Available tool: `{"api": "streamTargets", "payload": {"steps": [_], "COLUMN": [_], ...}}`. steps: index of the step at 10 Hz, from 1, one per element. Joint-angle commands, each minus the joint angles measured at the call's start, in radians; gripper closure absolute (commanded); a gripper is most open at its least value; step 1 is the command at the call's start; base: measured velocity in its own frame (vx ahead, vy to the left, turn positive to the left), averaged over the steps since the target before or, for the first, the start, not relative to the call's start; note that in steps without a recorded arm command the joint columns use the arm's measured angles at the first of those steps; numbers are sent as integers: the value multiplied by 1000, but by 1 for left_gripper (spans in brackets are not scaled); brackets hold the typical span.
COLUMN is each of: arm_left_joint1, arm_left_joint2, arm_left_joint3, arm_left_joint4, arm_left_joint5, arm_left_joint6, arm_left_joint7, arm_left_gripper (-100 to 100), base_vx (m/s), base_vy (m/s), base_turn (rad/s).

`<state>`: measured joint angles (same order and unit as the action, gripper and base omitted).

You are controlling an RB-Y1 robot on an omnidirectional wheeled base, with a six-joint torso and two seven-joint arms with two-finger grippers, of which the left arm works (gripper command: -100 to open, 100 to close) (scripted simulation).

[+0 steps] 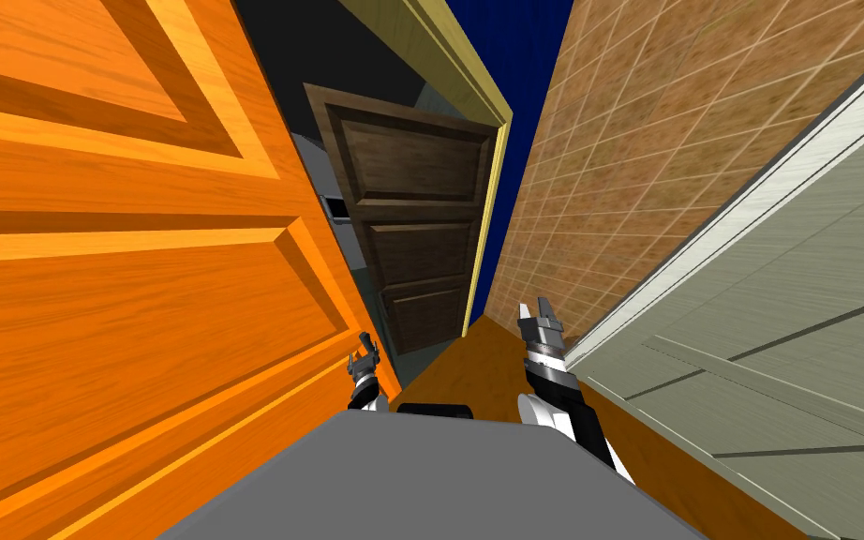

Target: Push the door open

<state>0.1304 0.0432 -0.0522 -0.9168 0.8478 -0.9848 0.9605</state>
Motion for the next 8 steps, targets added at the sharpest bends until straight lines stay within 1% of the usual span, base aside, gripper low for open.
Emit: {"api": "streamTargets", "payload": {"steps": [1,6,8], "arm_left_joint1": [33,33,33], "arm_left_joint2": [20,21,23], "arm_left_joint3": [28,32,36], "arm_left_joint4": [-18,-16,-14], "arm_left_joint5": [12,12,12], "arm_left_joint6": [-1,-1,-2], "arm_left_joint7": [-10,-10,-10], "arm_left_gripper": [100,100,100], "base_vx": [-1,-2,-5], "base_vy": [10,-1,11], "base_turn": [-16,3,-25]}}
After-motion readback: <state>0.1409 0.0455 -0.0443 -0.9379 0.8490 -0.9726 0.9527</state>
